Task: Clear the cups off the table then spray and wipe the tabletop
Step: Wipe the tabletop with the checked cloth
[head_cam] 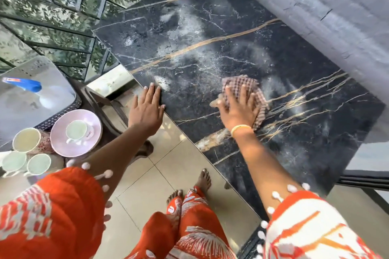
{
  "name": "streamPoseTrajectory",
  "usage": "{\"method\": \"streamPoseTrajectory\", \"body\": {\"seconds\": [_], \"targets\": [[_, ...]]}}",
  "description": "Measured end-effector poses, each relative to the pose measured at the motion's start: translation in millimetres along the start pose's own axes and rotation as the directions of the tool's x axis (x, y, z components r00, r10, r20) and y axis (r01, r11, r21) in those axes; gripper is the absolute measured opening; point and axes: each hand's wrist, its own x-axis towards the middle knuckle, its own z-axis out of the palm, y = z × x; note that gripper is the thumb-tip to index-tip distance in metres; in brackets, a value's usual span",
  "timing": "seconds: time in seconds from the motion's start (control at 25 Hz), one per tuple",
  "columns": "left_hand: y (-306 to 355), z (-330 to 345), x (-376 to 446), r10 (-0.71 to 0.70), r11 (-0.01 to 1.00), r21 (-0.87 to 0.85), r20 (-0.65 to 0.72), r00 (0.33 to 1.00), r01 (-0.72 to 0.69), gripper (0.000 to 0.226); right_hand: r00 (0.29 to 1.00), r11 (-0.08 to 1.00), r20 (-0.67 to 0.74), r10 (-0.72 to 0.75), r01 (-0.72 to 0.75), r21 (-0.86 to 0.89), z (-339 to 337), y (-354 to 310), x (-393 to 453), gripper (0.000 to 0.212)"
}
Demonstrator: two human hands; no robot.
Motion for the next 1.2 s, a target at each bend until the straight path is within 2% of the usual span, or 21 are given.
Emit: {"method": "streamPoseTrajectory", "body": {"seconds": [0.08, 0.16, 0.24, 0.32, 0.36, 0.4, 0.48, 0.52, 0.6, 0.68, 0.72, 0.76, 0.8, 0.84, 0.92, 0.96, 1.0, 1.04, 1.08, 1.2], "targets": [[10.4, 4.6, -9.0, 0.072, 0.997, 0.009, -0.003, 0.997, -0.072, 0.062, 0.979, 0.975, 0.023, -0.200, 0.202, -0.095, 13.6, -9.0, -37.1, 0.059], [26.0, 7.2, -14.1, 0.125, 0.992, -0.001, -0.019, 0.992, -0.125, 0.062, 0.921, 0.913, 0.048, -0.387, 0.389, -0.125, 27.4, -1.9, -80.5, 0.057], [45.3, 6.8, -13.0, 0.162, 0.986, -0.045, -0.022, 0.987, -0.163, 0.062, 0.828, 0.820, 0.111, -0.549, 0.560, -0.121, 32.6, 22.7, -104.1, 0.053], [67.6, 7.8, -11.9, 0.239, 0.969, -0.058, -0.023, 0.971, -0.240, 0.063, 0.726, 0.703, 0.117, -0.678, 0.686, -0.186, 23.7, 59.9, -98.7, 0.050], [79.5, 9.6, -10.6, 0.292, 0.954, -0.059, -0.021, 0.956, -0.292, 0.064, 0.732, 0.708, 0.091, -0.675, 0.677, -0.202, 15.3, 80.3, -86.3, 0.049], [91.3, 12.1, -8.8, 0.339, 0.938, -0.072, -0.014, 0.941, -0.339, 0.066, 0.792, 0.769, 0.072, -0.606, 0.607, -0.199, 7.6, 102.5, -70.8, 0.051], [113.5, 20.8, -6.8, 0.361, 0.926, -0.119, 0.000, 0.933, -0.358, 0.069, 0.943, 0.926, 0.007, -0.334, 0.329, -0.186, -6.0, 148.0, -33.8, 0.054], [122.2, 25.1, -8.1, 0.330, 0.934, -0.141, -0.003, 0.944, -0.327, 0.071, 0.983, 0.973, -0.035, -0.178, 0.171, -0.157, -11.6, 167.0, -15.2, 0.054], [136.1, 32.9, -11.5, 0.248, 0.958, -0.145, -0.019, 0.969, -0.248, 0.073, 0.992, 0.994, -0.089, 0.087, -0.093, -0.062, -24.4, 186.8, 9.9, 0.054], [149.9, 37.7, -12.0, 0.180, 0.977, -0.105, -0.050, 0.982, -0.185, 0.071, 0.983, 0.986, -0.074, 0.167, -0.165, 0.032, -29.0, 181.2, 14.3, 0.054], [156.4, 39.7, -11.3, 0.149, 0.984, -0.088, -0.050, 0.988, -0.153, 0.070, 0.989, 0.991, -0.059, 0.133, -0.131, 0.032, -23.9, 174.2, 6.4, 0.054], [163.7, 40.6, -10.3, 0.108, 0.990, -0.081, -0.047, 0.993, -0.112, 0.068, 0.998, 0.999, -0.061, 0.026, -0.028, -0.028, -16.5, 165.3, -8.1, 0.056], [171.9, 41.5, -9.1, 0.060, 0.994, -0.087, -0.048, 0.997, -0.064, 0.067, 0.987, 0.983, -0.061, -0.151, 0.143, -0.113, -5.6, 159.2, -28.7, 0.058], [182.1, 42.4, -6.8, 0.020, 0.994, -0.107, -0.057, 0.998, -0.026, 0.066, 0.939, 0.928, -0.042, -0.342, 0.330, -0.172, 3.5, 156.8, -51.9, 0.058], [202.2, 42.7, -0.4, 0.005, 0.988, -0.157, -0.078, 0.997, -0.017, 0.064, 0.761, 0.744, 0.039, -0.647, 0.641, -0.189, 15.0, 170.5, -78.3, 0.054], [215.5, 43.3, 3.0, 0.030, 0.985, -0.166, -0.089, 0.996, -0.044, 0.063, 0.680, 0.662, 0.061, -0.731, 0.728, -0.181, 14.2, 185.1, -74.6, 0.052], [228.6, 44.4, 5.4, 0.059, 0.983, -0.166, -0.097, 0.994, -0.074, 0.062, 0.629, 0.606, 0.087, -0.772, 0.771, -0.197, 10.4, 200.6, -61.7, 0.052], [242.6, 45.5, 7.5, 0.082, 0.983, -0.157, -0.102, 0.991, -0.098, 0.061, 0.617, 0.585, 0.089, -0.782, 0.776, -0.236, 4.8, 215.6, -43.7, 0.054], [257.3, 47.6, 10.1, 0.102, 0.983, -0.142, -0.104, 0.989, -0.116, 0.061, 0.650, 0.609, 0.078, -0.756, 0.743, -0.278, -0.6, 231.9, -21.0, 0.056], [301.7, 54.7, 21.8, 0.141, 0.981, -0.116, -0.097, 0.985, -0.152, 0.062, 0.872, 0.845, -0.033, -0.488, 0.463, -0.266, -28.8, 286.0, 51.6, 0.061]]}}
